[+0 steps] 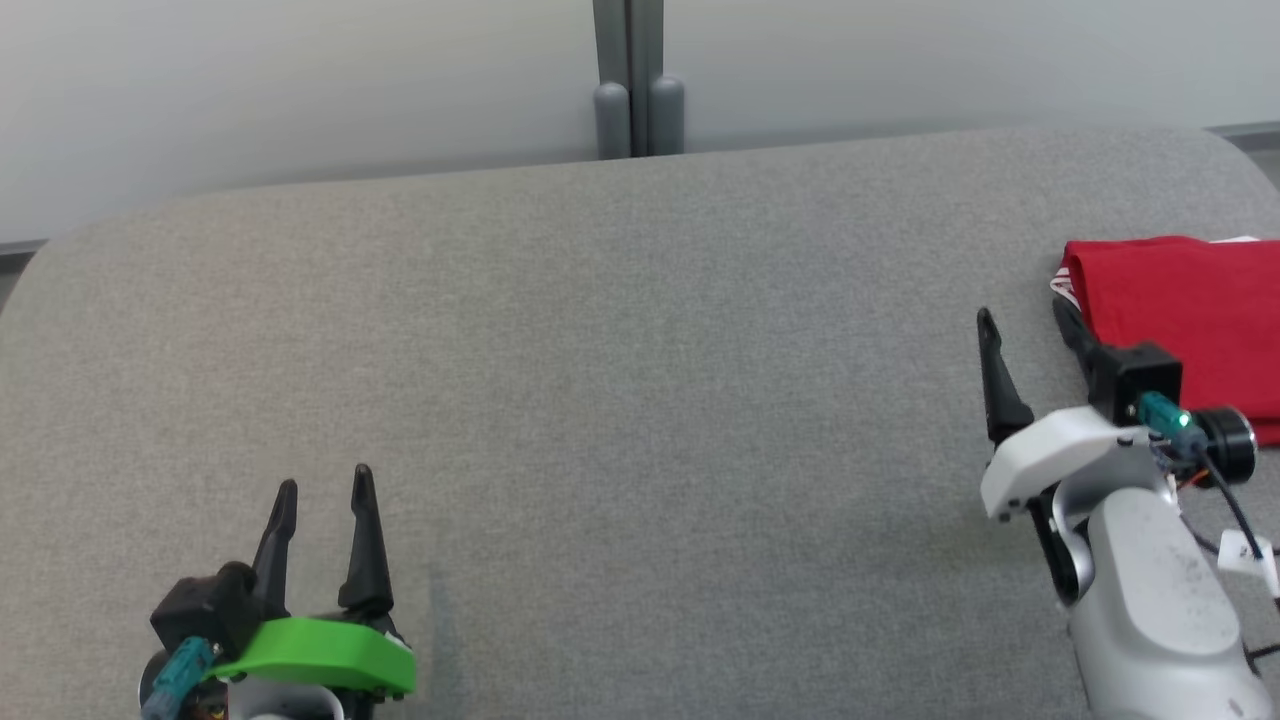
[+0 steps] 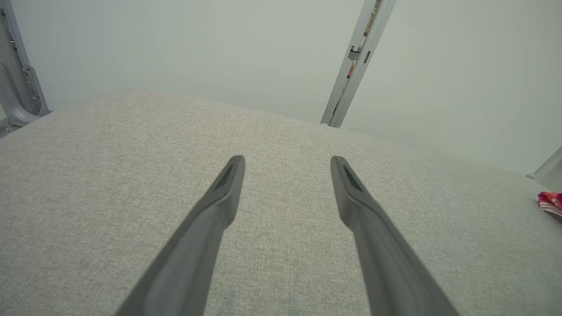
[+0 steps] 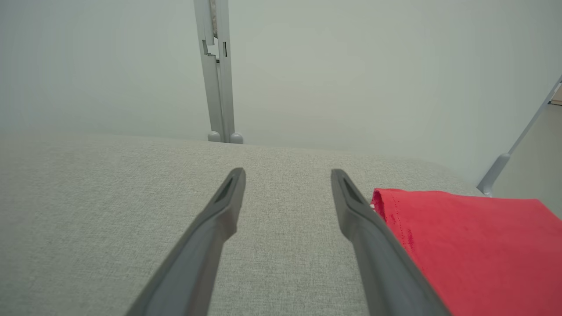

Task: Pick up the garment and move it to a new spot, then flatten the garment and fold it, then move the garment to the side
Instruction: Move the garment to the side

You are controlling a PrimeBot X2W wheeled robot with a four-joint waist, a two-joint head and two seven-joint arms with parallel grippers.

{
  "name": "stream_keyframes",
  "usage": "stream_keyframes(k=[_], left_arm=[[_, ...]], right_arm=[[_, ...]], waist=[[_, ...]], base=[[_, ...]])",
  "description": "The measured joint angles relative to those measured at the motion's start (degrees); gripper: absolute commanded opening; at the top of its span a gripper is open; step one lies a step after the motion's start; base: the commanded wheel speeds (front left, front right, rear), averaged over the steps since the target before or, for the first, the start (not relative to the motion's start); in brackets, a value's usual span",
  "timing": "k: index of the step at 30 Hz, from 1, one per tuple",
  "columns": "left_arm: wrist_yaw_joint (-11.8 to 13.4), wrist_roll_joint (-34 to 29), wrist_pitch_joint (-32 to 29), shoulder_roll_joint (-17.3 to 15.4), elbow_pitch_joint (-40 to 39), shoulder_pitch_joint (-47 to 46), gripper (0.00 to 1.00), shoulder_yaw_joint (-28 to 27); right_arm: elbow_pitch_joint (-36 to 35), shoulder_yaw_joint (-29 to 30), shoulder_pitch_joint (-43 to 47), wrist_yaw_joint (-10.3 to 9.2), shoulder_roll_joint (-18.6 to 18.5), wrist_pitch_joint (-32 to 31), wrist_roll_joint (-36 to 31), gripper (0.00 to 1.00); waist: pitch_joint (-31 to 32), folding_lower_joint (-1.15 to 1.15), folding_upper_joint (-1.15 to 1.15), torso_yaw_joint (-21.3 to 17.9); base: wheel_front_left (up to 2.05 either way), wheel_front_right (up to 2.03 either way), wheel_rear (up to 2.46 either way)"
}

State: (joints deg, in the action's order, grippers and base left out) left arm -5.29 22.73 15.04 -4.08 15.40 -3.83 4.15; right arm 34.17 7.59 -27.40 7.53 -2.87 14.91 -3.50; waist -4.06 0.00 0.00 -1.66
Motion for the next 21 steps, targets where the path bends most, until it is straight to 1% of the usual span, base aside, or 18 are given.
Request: stream_keyframes(k=[4,8,12,15,21], left_arm=[[-0.25,-0.25,0.0,0.32,0.34,2.07,1.0,-0.46],[-0.54,-0.25,0.01,0.73,0.7,3.83,1.0,-0.45],[-0.75,-0.11,0.01,0.88,0.57,6.14,1.0,-0.55],[-0.75,-0.11,0.0,0.97,-0.02,7.53,1.0,-0.83],[-0.66,-0.13,0.0,1.08,-0.56,8.6,1.0,-1.11]], right_arm=[[-2.9,-3.75,6.42,0.0,0.2,0.08,6.03,1.0],[-7.44,-4.64,13.22,0.0,0.05,0.08,8.56,1.0],[-11.85,-6.32,18.12,0.0,0.09,0.09,9.33,1.0],[-13.68,-7.43,20.77,0.0,0.08,0.09,10.12,1.0],[-15.62,-8.06,22.12,0.0,0.08,0.08,10.59,1.0]], waist=[[2.07,0.0,0.0,0.74],[3.7,0.0,0.0,1.01],[4.48,0.0,0.0,0.74],[4.66,0.0,0.0,0.31],[4.8,0.0,0.0,0.15]], base=[[0.0,0.0,0.0],[0.0,0.0,0.0],[0.0,0.0,0.0],[0.0,0.0,0.0],[0.0,0.0,0.0]])
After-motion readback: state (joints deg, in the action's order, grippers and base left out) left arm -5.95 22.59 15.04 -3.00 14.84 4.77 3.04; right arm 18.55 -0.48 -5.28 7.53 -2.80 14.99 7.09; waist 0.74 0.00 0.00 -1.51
